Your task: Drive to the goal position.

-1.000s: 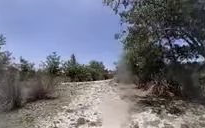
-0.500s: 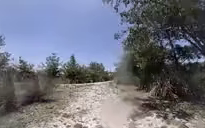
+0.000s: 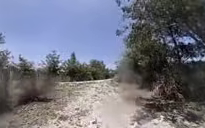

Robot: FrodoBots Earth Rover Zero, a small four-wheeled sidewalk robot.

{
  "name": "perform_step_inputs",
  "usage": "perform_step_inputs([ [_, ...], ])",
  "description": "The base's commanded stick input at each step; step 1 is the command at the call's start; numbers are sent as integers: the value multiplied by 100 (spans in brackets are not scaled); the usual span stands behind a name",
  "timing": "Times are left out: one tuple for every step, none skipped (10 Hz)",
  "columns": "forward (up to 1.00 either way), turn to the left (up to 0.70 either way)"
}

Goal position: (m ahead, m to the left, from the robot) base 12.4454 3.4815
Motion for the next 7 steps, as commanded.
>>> perform_step_inputs([
  [30,0],
  [30,0],
  [30,0],
  [30,0],
  [30,0],
  [30,0],
  [30,0],
])
